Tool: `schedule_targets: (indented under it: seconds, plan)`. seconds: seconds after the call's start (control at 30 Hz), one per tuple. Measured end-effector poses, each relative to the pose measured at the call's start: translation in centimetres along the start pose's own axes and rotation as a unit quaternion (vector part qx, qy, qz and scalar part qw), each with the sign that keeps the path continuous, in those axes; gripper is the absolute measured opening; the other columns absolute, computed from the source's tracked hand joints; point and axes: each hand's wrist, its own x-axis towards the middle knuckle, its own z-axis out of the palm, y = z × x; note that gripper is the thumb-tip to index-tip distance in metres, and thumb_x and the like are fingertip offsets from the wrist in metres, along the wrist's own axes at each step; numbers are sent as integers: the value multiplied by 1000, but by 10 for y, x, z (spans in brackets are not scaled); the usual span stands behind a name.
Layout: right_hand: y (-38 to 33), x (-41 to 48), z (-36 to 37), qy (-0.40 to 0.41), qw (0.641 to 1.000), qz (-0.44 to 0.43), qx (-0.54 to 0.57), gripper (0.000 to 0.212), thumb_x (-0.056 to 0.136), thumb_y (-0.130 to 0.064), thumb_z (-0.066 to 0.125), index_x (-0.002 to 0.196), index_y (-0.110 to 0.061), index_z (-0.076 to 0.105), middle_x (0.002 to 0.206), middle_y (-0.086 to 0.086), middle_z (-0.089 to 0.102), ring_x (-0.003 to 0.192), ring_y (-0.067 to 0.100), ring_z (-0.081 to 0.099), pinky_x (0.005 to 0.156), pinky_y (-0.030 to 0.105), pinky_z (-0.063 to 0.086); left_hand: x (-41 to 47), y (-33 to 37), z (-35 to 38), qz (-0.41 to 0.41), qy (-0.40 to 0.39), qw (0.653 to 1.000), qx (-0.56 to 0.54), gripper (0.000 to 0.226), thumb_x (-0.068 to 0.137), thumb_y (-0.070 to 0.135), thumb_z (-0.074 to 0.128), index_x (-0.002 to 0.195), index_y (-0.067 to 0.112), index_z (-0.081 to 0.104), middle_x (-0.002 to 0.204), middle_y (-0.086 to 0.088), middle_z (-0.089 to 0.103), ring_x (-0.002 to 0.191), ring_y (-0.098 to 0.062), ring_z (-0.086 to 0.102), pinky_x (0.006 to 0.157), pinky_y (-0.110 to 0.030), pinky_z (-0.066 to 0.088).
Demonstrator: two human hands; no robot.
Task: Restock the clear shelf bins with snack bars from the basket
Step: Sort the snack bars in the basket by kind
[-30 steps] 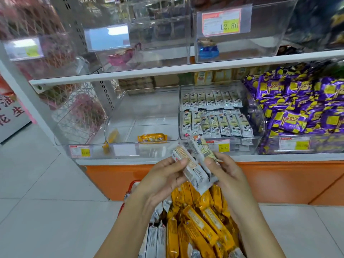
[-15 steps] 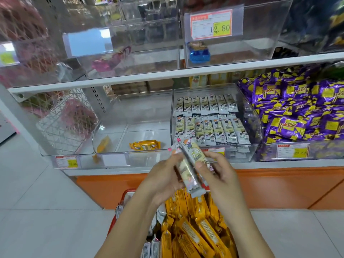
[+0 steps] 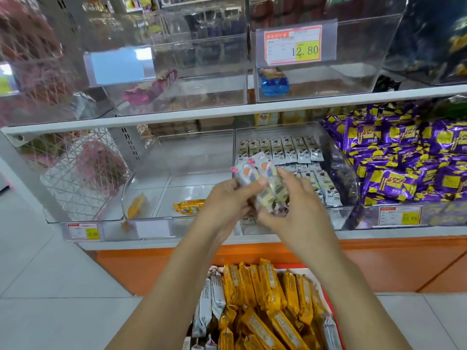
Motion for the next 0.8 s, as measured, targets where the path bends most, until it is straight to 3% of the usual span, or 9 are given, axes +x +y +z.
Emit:
schedule_targets:
  seconds: [0.07,0.1,0.17,0.23,0.33,0.43,0.5,0.7,0.8]
  plan:
    - [6,19,-8,24,999,39,5,71,77,-38,66,141,-30,36,118,4,47,103,23,52,82,34,45,10,5,-2,60,38,990,120,30,88,26,65,112,9,63,104,-4,71,94,-14,66,85,-24,53]
    - [12,30,-11,27,997,65,-3,68,78,-38,65,139,-29,37,118,8,48,101,28,53,82,37,45,16,5,-5,98,76,968,218,34,87,28,66,116,12,61,109,-1,68,99,-12,63,87,-23,50]
    - [26,53,-10,11,992,116,-45,64,81,-42,61,138,-29,36,121,16,47,101,36,54,85,41,46,29,1,-13,170,106,878,434,46,86,30,68,128,17,54,128,-1,59,115,-15,55,96,-27,43]
    - [39,72,1,-29,985,143,-94,61,84,-46,58,139,-30,36,125,20,43,107,40,51,88,44,47,43,-6,-17,203,31,793,573,58,87,32,67,139,21,44,147,-1,41,133,-18,40,109,-32,32]
    - [48,85,25,-77,977,149,-133,54,91,-44,52,141,-30,39,132,20,36,119,40,42,92,41,42,63,-18,-21,220,-66,680,696,62,93,37,57,147,20,32,157,-2,22,145,-21,16,119,-37,9]
    - [48,84,43,-67,979,136,-135,49,96,-44,45,142,-29,43,137,15,33,125,37,35,100,42,37,77,-21,-26,228,-75,593,769,57,95,41,49,145,18,34,155,-1,28,142,-18,24,119,-38,2]
    - [47,76,50,-72,979,117,-152,51,98,-50,37,144,-30,40,145,15,29,131,37,29,106,43,31,81,-21,-27,234,-73,597,764,53,94,39,51,141,17,41,151,-1,37,136,-16,36,118,-35,2]
    - [42,65,48,-114,975,106,-157,50,101,-49,22,149,-34,27,158,11,15,138,40,20,112,49,21,81,-20,-25,251,-51,663,704,34,92,32,56,122,15,58,126,-3,60,119,-18,53,115,-28,4]
    - [41,61,35,-97,981,103,-131,48,101,-44,31,146,-27,35,153,13,27,137,36,26,111,48,26,61,-19,-23,255,-22,723,642,30,95,30,52,119,15,61,115,-5,65,111,-22,56,107,-32,28]
